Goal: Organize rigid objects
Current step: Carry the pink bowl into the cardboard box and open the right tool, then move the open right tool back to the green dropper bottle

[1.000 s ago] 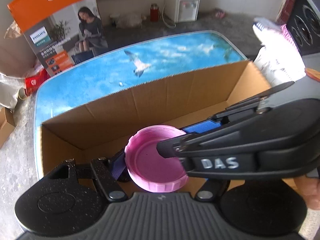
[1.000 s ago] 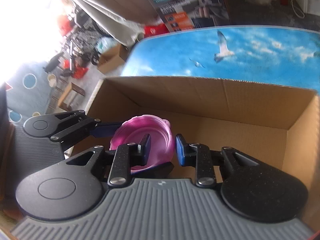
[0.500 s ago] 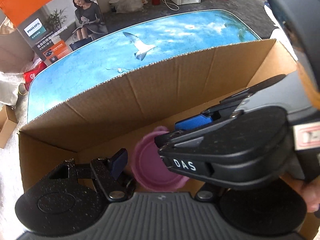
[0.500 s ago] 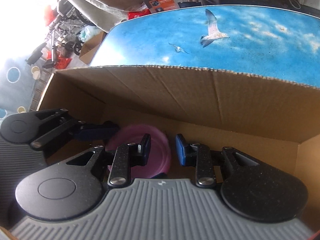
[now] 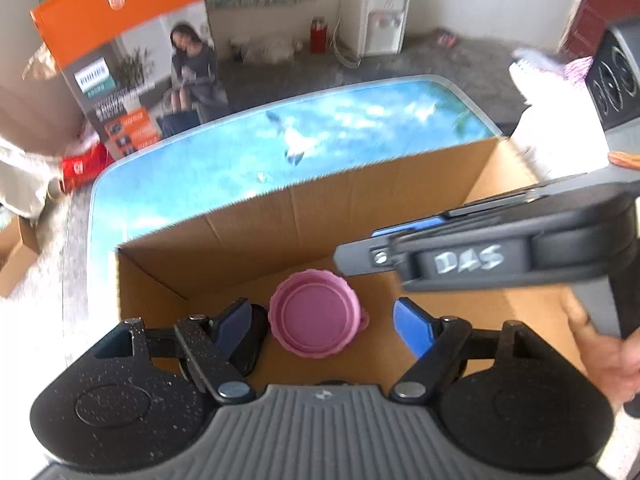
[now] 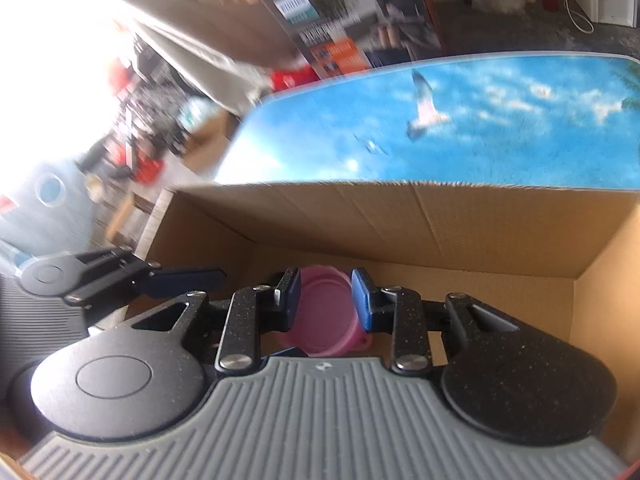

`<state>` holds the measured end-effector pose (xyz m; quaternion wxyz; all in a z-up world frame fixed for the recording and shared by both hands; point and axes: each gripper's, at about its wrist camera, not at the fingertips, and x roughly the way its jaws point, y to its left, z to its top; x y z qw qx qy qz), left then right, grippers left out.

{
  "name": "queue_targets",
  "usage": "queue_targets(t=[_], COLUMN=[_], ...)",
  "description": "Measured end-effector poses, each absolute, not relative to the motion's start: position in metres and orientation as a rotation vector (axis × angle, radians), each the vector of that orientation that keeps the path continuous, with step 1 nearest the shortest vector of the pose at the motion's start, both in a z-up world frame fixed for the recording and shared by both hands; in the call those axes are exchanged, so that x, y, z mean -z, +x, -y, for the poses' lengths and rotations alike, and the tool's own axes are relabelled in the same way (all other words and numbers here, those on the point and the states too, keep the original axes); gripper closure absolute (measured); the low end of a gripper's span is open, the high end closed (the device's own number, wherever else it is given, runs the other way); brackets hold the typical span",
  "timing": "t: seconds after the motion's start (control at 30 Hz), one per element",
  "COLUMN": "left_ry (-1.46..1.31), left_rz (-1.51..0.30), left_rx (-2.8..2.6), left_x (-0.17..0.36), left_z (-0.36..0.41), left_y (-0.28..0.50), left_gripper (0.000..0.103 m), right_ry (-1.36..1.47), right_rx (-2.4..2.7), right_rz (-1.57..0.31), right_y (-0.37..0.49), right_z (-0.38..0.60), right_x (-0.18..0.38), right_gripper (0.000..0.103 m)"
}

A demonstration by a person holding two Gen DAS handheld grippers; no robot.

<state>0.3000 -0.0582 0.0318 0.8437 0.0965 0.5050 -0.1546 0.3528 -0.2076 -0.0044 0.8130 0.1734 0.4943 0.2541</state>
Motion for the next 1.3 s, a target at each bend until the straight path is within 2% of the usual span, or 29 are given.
queue_targets(t=[0.17,0.23,0.43,0.63,0.77,0.87,1.0,1.3], left_ry=[0.184,0.152,0.172,0.184,0.102,0.063,0.048,0.083], left_rz=[-0.946,-0.890,-0.785,-0.762,-0.809,-0.846,-0.884,-0.878], left_rx=[0.377,0.449,0.515,0.470,0.465,0.456,0.464,0.549], left_x=[-0.072,-0.087,-0.103,-0.076,-0.040,-0.010,0.018,0.037], left_z=[0.051,0.045,0.045,0.053,0.050,0.052,0.056,0.065], left_y=[0.256,0.236,0.170,0.117,0.091,0.080,0.070,0.054], left_gripper=[0.017,0.009,0.007,0.005,0.005,0.001,0.000,0.000], right_ry=[0.478,0.504,0.463,0.438,0.453,0.483,0.488,0.384], right_rx=[-0.596,-0.599,-0.534,-0.415,-0.360,-0.347,-0.344,-0.329], right_rz=[-0.918,-0.851,-0.636,-0.591,-0.607,-0.644,-0.702,-0.715], right_y=[0.299,0.268,0.162,0.082,0.047,0.034,0.027,0.037], right_z=[0.237,0.251,0.287,0.307,0.311,0.311,0.301,0.275], right_x=[-0.040,-0.057,-0.088,-0.064,-0.036,-0.012,0.009,0.011], right_gripper=[0.071,0.066,0.051,0.050,0.050,0.050,0.050,0.050])
